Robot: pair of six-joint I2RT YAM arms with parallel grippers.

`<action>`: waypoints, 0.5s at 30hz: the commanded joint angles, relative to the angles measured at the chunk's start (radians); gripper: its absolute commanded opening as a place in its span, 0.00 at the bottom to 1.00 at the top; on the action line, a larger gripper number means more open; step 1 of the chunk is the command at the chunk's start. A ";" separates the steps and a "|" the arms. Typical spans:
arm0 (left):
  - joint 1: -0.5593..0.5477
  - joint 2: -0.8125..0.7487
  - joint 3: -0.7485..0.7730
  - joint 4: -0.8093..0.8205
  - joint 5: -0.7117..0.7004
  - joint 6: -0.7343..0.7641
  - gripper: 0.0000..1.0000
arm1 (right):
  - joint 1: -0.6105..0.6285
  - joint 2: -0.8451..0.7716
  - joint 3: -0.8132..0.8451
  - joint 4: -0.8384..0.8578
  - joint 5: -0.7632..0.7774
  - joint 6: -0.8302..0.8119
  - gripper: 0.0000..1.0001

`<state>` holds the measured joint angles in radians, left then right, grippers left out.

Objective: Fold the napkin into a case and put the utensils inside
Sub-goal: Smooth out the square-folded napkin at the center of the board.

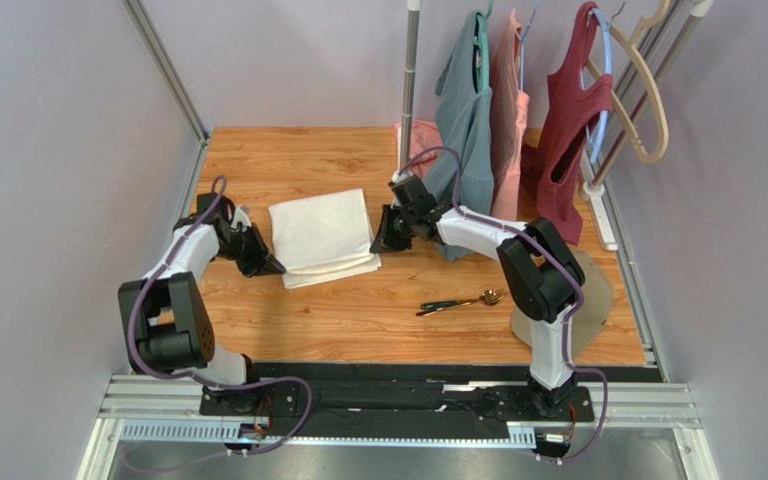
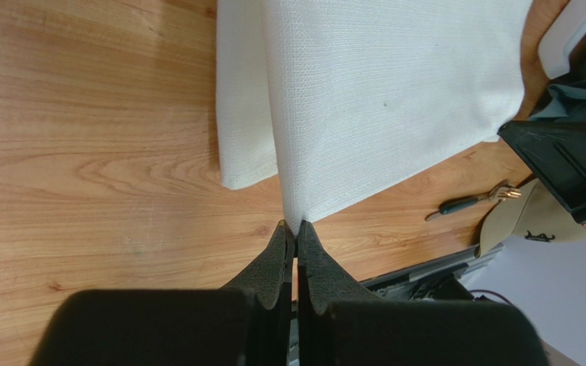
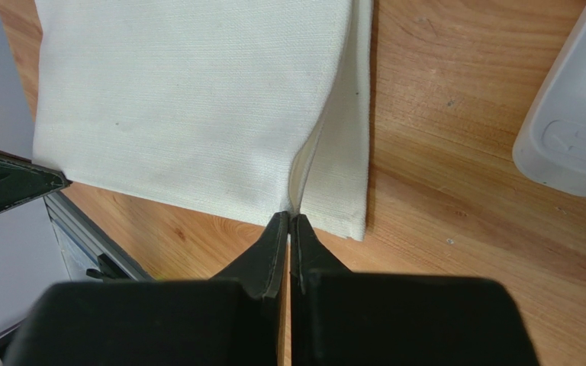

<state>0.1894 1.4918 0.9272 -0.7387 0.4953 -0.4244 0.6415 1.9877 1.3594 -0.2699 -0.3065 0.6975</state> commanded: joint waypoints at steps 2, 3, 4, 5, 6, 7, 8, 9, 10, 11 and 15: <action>0.008 -0.053 0.029 -0.045 -0.035 -0.011 0.00 | -0.019 -0.092 0.040 -0.048 0.040 -0.032 0.00; 0.008 -0.051 0.022 -0.045 -0.035 -0.019 0.00 | -0.019 -0.095 0.038 -0.052 0.037 -0.030 0.00; 0.010 -0.051 0.006 -0.044 -0.035 -0.020 0.00 | -0.019 -0.096 0.032 -0.055 0.037 -0.033 0.00; 0.010 -0.050 -0.005 -0.039 -0.038 -0.025 0.00 | -0.019 -0.098 0.029 -0.058 0.043 -0.036 0.00; 0.010 -0.048 -0.014 -0.039 -0.046 -0.036 0.00 | -0.019 -0.101 0.023 -0.061 0.046 -0.039 0.00; 0.008 -0.045 -0.030 -0.039 -0.053 -0.040 0.00 | -0.019 -0.101 0.018 -0.061 0.046 -0.039 0.00; 0.010 -0.044 -0.037 -0.030 -0.055 -0.048 0.00 | -0.020 -0.099 0.014 -0.061 0.047 -0.042 0.00; 0.008 -0.039 -0.045 -0.024 -0.058 -0.065 0.00 | -0.019 -0.092 0.010 -0.058 0.046 -0.043 0.00; 0.008 -0.036 -0.054 -0.019 -0.063 -0.071 0.00 | -0.019 -0.087 0.009 -0.057 0.046 -0.039 0.00; 0.010 -0.030 -0.057 -0.015 -0.064 -0.076 0.00 | -0.020 -0.083 0.007 -0.054 0.041 -0.038 0.00; 0.008 0.011 -0.060 -0.010 -0.086 -0.074 0.00 | -0.020 -0.056 0.004 -0.042 0.040 -0.036 0.00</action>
<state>0.1894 1.4723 0.8719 -0.7479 0.4866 -0.4908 0.6411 1.9263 1.3666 -0.3027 -0.3141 0.6857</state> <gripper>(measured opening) 0.014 0.010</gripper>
